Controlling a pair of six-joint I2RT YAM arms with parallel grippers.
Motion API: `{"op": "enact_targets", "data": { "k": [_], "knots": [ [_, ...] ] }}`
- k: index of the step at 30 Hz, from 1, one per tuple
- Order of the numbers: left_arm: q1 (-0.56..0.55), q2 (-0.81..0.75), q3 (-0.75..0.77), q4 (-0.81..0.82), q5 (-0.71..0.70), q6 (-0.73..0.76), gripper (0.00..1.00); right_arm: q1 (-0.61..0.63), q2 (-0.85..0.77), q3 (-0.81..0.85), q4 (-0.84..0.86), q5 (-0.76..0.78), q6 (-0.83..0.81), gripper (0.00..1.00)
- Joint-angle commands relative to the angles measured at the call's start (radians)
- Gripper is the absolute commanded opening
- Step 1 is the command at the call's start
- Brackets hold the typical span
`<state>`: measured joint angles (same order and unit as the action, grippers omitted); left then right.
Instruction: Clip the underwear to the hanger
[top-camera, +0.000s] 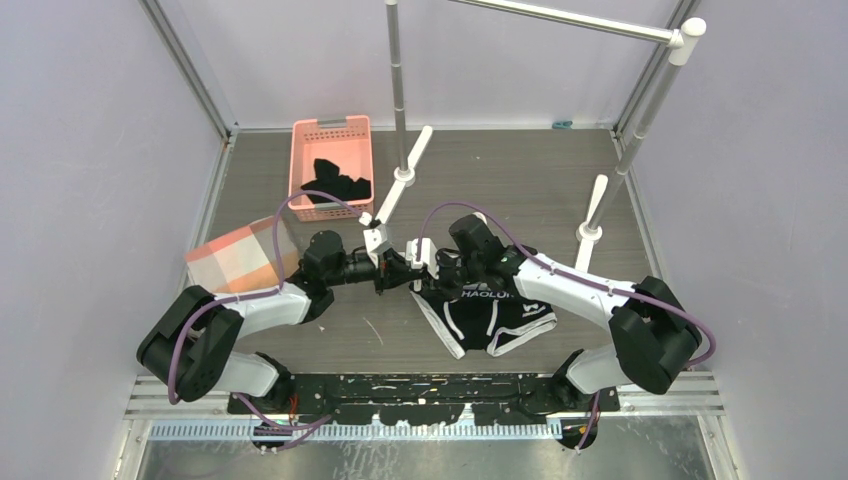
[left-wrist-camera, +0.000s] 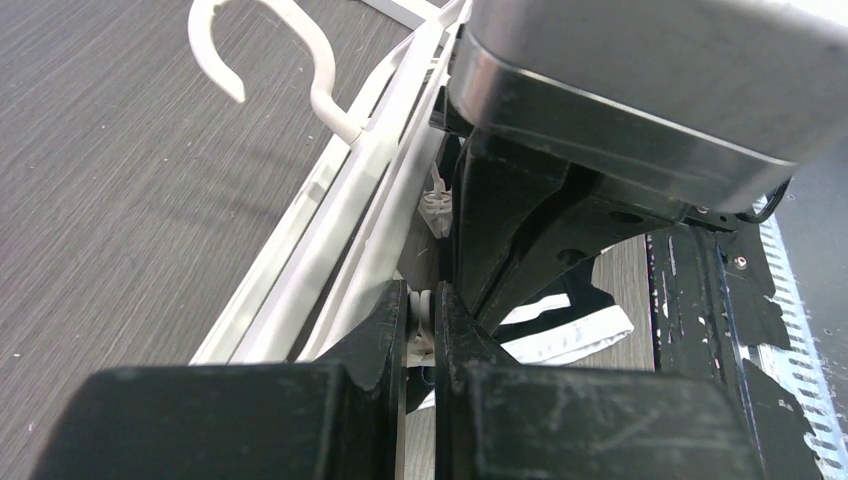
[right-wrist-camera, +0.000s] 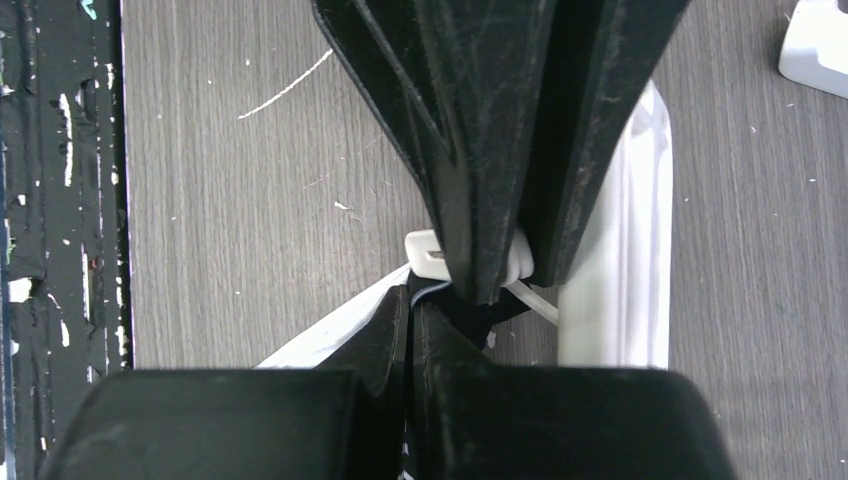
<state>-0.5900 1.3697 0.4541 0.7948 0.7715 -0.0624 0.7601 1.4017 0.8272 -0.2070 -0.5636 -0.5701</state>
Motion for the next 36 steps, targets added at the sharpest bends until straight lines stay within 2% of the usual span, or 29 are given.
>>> {"op": "enact_targets", "data": {
  "k": [1,7,21,29,36],
  "knots": [
    [-0.011,-0.035,0.012,0.073,0.060,0.010,0.00,0.006,-0.013,0.046,0.049,0.044,-0.008,0.01],
    [-0.013,-0.034,0.016,0.078,0.077,0.007,0.00,0.007,-0.030,0.038,0.064,0.077,-0.012,0.01],
    [-0.013,-0.028,0.023,0.072,0.071,0.015,0.01,0.006,-0.040,0.055,0.030,-0.033,-0.021,0.02],
    [-0.013,-0.030,0.017,0.072,0.071,0.015,0.02,0.006,-0.053,0.063,0.012,-0.025,-0.037,0.03],
    [-0.014,-0.037,0.018,0.072,0.070,0.008,0.18,0.005,-0.056,0.065,0.020,0.019,-0.026,0.03]
  ]
}}
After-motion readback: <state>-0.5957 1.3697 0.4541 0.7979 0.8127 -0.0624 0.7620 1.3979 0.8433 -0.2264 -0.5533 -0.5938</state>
